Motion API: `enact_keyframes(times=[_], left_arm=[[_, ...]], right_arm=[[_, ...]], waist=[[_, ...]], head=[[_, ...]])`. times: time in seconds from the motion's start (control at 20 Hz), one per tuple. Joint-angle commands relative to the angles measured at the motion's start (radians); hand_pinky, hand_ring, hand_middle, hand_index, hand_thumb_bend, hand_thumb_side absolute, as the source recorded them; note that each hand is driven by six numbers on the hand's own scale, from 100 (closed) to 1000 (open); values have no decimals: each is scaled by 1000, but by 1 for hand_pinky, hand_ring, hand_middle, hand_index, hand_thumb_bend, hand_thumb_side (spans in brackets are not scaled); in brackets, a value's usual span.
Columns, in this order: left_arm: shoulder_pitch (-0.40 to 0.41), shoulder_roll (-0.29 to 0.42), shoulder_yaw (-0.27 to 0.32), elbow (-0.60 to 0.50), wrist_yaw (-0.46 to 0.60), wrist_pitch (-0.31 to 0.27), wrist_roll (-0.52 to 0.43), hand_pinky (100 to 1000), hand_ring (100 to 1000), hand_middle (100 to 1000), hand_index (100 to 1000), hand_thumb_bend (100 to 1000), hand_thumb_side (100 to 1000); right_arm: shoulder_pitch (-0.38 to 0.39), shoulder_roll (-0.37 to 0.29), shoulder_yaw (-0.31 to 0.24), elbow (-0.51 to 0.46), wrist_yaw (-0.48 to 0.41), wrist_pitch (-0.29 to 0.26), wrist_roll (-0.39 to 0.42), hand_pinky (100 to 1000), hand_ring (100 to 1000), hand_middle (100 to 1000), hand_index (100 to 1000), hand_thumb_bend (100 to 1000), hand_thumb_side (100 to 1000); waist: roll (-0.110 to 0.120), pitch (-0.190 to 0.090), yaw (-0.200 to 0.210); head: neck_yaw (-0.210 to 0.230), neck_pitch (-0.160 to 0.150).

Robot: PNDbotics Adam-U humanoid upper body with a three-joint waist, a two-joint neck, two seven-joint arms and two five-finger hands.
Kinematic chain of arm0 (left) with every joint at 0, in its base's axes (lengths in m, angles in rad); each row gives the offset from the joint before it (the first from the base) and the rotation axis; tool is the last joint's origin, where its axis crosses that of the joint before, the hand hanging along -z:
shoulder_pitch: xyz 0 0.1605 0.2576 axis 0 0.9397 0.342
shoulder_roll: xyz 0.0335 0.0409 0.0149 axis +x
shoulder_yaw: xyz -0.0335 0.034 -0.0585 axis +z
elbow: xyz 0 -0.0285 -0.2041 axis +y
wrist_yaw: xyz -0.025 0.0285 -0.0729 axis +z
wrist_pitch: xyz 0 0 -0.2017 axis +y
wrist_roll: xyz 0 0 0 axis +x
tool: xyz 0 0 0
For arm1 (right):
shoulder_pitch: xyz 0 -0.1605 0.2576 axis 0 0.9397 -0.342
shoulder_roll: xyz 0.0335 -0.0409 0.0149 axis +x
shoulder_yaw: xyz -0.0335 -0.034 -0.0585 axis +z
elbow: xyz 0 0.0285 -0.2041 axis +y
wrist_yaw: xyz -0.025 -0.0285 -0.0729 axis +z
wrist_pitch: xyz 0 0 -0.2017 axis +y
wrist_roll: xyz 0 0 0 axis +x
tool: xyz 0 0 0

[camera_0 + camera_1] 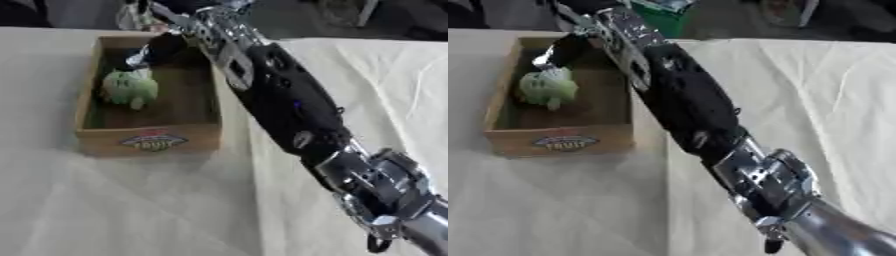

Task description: Pick up objects on the table and place them in the box.

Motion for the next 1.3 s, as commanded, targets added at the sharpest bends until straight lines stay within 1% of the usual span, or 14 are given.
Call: enact_keyframes(times=[0.05, 0.3, 0.35, 0.4, 0.5, 0.65, 0.75, 0.8, 0.9, 0.95, 1.0, 1.05, 1.2, 1.3], left_arm=[[4, 21, 14, -17, -4, -1, 10, 764, 521, 540, 725, 100, 656], [14, 22, 21, -17, -12, -2, 20, 763, 521, 540, 725, 100, 657], [16, 22, 23, -17, -14, -2, 22, 763, 521, 540, 725, 100, 658], [18, 22, 24, -17, -16, -2, 24, 763, 521, 540, 725, 100, 658], [19, 22, 27, -17, -18, -3, 28, 763, 521, 540, 725, 100, 658], [19, 21, 30, -17, -21, -5, 33, 762, 521, 540, 725, 100, 658], [21, 19, 31, -17, -22, -6, 35, 763, 521, 540, 725, 100, 658], [21, 19, 31, -17, -22, -6, 35, 763, 521, 540, 725, 100, 658], [22, 16, 34, -17, -24, -7, 38, 762, 521, 542, 725, 100, 658], [23, 15, 35, -17, -24, -7, 40, 762, 521, 543, 724, 100, 658], [24, 14, 37, -17, -25, -8, 41, 762, 521, 543, 724, 100, 658], [25, 14, 38, -17, -25, -9, 42, 762, 521, 543, 725, 100, 658], [25, 11, 41, -17, -27, -11, 46, 761, 522, 544, 725, 100, 659], [26, 10, 43, -17, -27, -12, 50, 761, 522, 544, 724, 100, 659]], right_arm=[[-8, -102, -24, -180, -146, 77, -10, 859, 803, 778, 923, 474, 827], [63, -259, -83, -454, -408, 236, -98, 865, 795, 766, 887, 218, 845], [87, -294, -93, -506, -460, 255, -122, 866, 795, 766, 881, 139, 827], [113, -327, -102, -557, -512, 273, -149, 867, 795, 765, 876, 100, 751], [179, -384, -124, -660, -602, 296, -216, 867, 793, 761, 866, 100, 626], [293, -450, -163, -804, -725, 323, -329, 874, 798, 762, 865, 100, 571], [348, -477, -181, -858, -784, 330, -385, 874, 798, 763, 865, 100, 561], [360, -483, -184, -867, -804, 328, -402, 874, 798, 763, 865, 100, 561], [428, -511, -206, -874, -844, 284, -454, 883, 813, 785, 880, 100, 578], [458, -523, -216, -875, -866, 260, -480, 888, 818, 793, 892, 100, 662], [488, -535, -225, -876, -889, 237, -506, 889, 818, 793, 892, 100, 672], [513, -543, -233, -876, -912, 215, -531, 892, 819, 798, 903, 100, 758], [599, -561, -259, -876, -992, 128, -605, 889, 827, 812, 911, 100, 796], [655, -565, -275, -876, -1023, 74, -633, 882, 825, 817, 913, 100, 852]], waist=[[13, -26, -8], [20, -36, -32], [22, -38, -37], [23, -39, -41], [25, -40, -50], [30, -39, -60], [32, -39, -65], [33, -39, -66], [40, -35, -78], [43, -35, -82], [45, -34, -85], [47, -33, -88], [54, -31, -97], [59, -29, -103]], head=[[14, 3], [44, 12], [52, 13], [58, 13], [69, 11], [81, 8], [87, 8], [88, 8], [104, 19], [112, 25], [120, 29], [127, 33], [144, 39], [152, 38]])
